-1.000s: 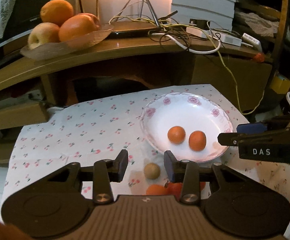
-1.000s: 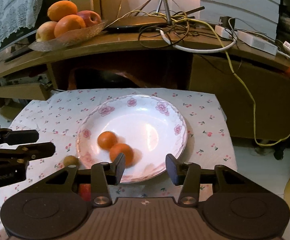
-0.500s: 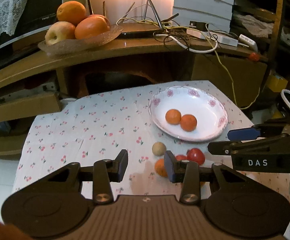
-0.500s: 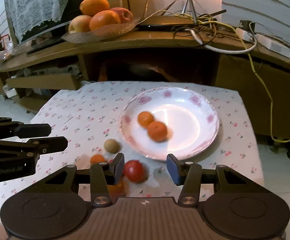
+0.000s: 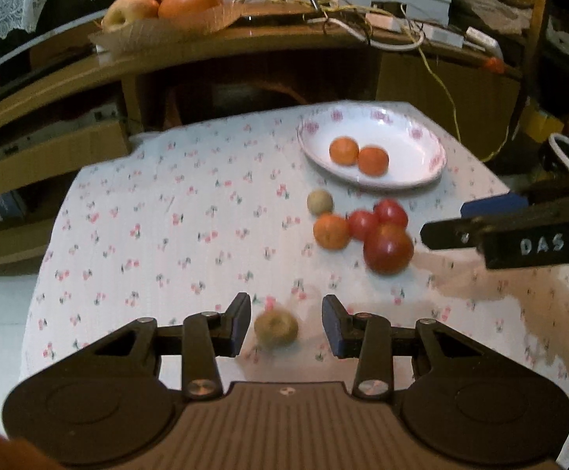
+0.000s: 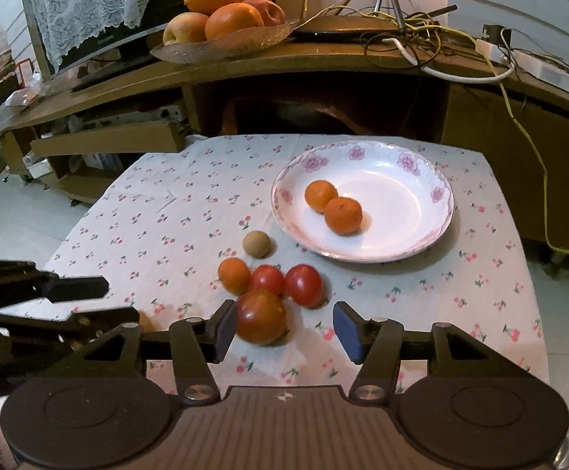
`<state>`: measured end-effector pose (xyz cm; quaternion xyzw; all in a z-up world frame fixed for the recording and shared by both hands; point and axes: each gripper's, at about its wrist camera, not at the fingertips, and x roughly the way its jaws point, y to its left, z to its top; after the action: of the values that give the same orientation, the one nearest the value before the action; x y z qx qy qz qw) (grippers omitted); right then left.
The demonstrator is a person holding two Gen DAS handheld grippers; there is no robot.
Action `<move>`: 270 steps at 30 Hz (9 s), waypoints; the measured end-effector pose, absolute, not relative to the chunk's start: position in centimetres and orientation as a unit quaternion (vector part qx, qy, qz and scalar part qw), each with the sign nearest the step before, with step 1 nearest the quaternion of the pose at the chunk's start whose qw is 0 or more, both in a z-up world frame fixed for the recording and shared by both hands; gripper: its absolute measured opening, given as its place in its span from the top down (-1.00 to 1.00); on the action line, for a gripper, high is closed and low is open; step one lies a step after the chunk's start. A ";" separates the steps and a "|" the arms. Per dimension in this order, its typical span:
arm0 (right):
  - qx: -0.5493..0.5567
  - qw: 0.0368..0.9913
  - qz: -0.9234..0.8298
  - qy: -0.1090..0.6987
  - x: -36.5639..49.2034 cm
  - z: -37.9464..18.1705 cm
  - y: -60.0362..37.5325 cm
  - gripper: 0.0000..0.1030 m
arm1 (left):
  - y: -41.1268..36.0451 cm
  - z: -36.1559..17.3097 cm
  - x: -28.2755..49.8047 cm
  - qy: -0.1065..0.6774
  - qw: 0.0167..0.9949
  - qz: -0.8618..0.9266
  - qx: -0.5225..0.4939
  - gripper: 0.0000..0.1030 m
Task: Organize fruits
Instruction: 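Grasp the brown kiwi with the left tool while the right tool moves toward the tomatoes, then grasp the large red tomato with the right tool, then carry the kiwi and the red tomato over the white plate with both tools, then release the kiwi into the plate with the left tool while the right tool releases the tomato, then move the left tool to an orange while the right tool approaches a red tomato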
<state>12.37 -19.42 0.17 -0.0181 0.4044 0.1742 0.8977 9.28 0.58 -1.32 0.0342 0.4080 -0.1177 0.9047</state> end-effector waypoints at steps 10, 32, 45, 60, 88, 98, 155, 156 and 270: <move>-0.032 0.891 0.185 0.413 12.6 -0.9 -18.5 -0.12 | 0.4 -3.5 10.0 0.423 0.898 -0.116 0.041 0.13; -0.051 0.874 0.199 0.441 14.8 -3.8 -16.6 -0.13 | 0.1 -4.1 10.2 0.418 0.898 -0.123 0.059 0.24; -0.056 0.872 0.198 0.445 15.4 -4.2 -16.2 0.16 | 0.2 -4.7 11.1 0.421 0.897 -0.126 0.043 0.24; -0.057 0.876 0.174 0.446 10.9 -2.5 -19.0 0.17 | -1.4 -2.6 8.8 0.397 0.899 -0.181 0.043 0.36; -0.041 0.878 0.177 0.444 8.4 -3.6 -21.9 -0.18 | -3.3 -4.6 7.1 0.411 0.888 -0.182 0.099 0.11; -0.038 0.876 0.187 0.443 8.5 -3.6 -21.4 0.15 | -3.1 -4.4 7.2 0.426 0.882 -0.183 0.084 0.27; 0.015 0.910 0.137 0.392 14.0 1.0 -23.4 0.18 | -7.2 1.3 15.5 0.365 0.911 -0.186 0.051 0.35; 0.017 0.911 0.134 0.390 14.4 1.1 -23.5 0.18 | -7.3 1.3 16.1 0.365 0.911 -0.184 0.050 0.35; -0.089 0.843 0.291 0.444 17.7 -3.9 -19.9 0.50 | -2.8 -4.1 19.2 0.405 0.883 -0.222 0.087 0.19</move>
<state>17.67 -19.89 -3.85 -0.0890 0.4438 0.2913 0.8427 19.22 -2.81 -4.13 0.0867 0.4046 -0.2219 0.8829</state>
